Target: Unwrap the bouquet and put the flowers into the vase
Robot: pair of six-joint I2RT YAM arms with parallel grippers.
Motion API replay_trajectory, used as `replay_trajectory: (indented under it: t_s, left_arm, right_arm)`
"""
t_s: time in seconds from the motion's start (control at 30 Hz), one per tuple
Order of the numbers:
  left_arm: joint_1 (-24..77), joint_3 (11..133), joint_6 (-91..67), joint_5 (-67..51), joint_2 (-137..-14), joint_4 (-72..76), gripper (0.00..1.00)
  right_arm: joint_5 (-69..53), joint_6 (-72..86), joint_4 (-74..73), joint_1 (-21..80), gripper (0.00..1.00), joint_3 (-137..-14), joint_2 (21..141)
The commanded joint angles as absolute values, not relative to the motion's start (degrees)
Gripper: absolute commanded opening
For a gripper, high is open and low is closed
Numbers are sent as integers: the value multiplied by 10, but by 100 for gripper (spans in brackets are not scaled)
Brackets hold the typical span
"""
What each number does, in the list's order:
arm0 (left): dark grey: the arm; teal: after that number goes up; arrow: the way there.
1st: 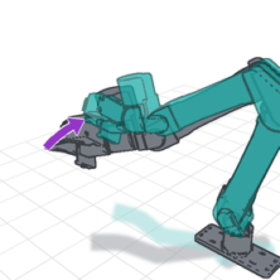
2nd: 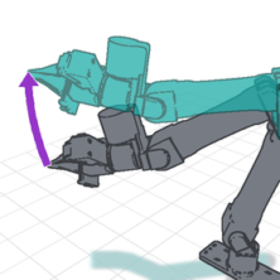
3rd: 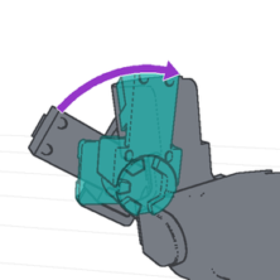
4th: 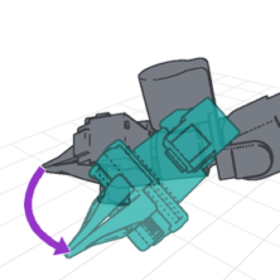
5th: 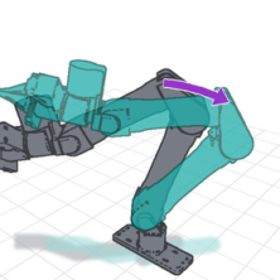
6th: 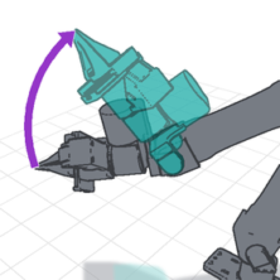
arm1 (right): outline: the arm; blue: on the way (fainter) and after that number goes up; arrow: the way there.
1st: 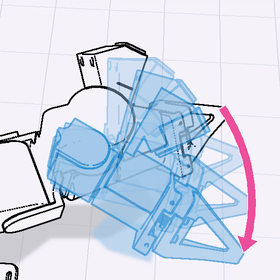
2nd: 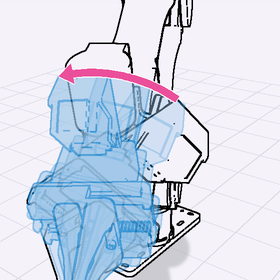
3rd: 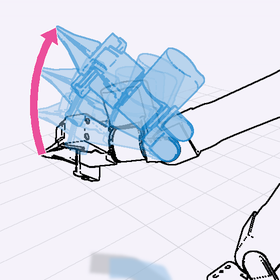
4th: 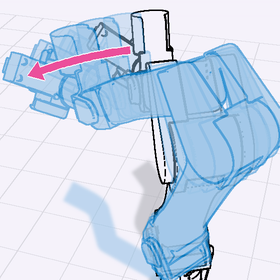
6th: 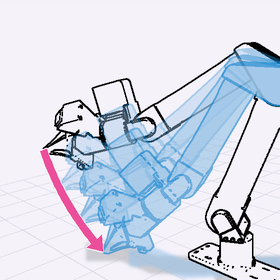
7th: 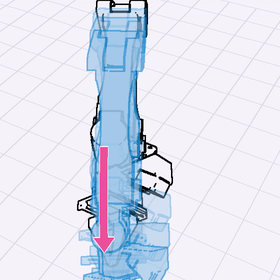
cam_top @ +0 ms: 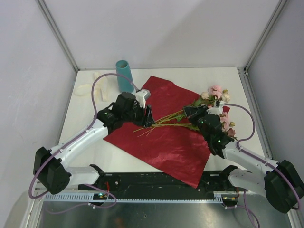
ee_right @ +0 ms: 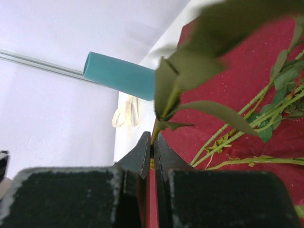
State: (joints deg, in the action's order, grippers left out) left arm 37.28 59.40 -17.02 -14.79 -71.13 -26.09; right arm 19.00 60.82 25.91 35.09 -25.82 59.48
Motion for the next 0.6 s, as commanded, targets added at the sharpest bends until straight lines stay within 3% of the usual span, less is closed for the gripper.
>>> replay_trajectory:
  t_s: [0.0, 0.23, 0.43, 0.57]
  left_arm:
    - [376, 564, -178, -140, -705, -244, 56]
    - [361, 546, -185, -61, -685, -261, 71]
    - [342, 607, -157, -13, -668, -297, 91]
    - [339, 650, -133, 33, -664, -320, 98]
  right_arm:
    - [209, 597, 317, 343, 0, -261, 584]
    - [196, 529, 284, 332, 0, -299, 581]
    - [156, 456, 225, 315, 0, -339, 556]
    - [142, 418, 187, 312, 0, -368, 545]
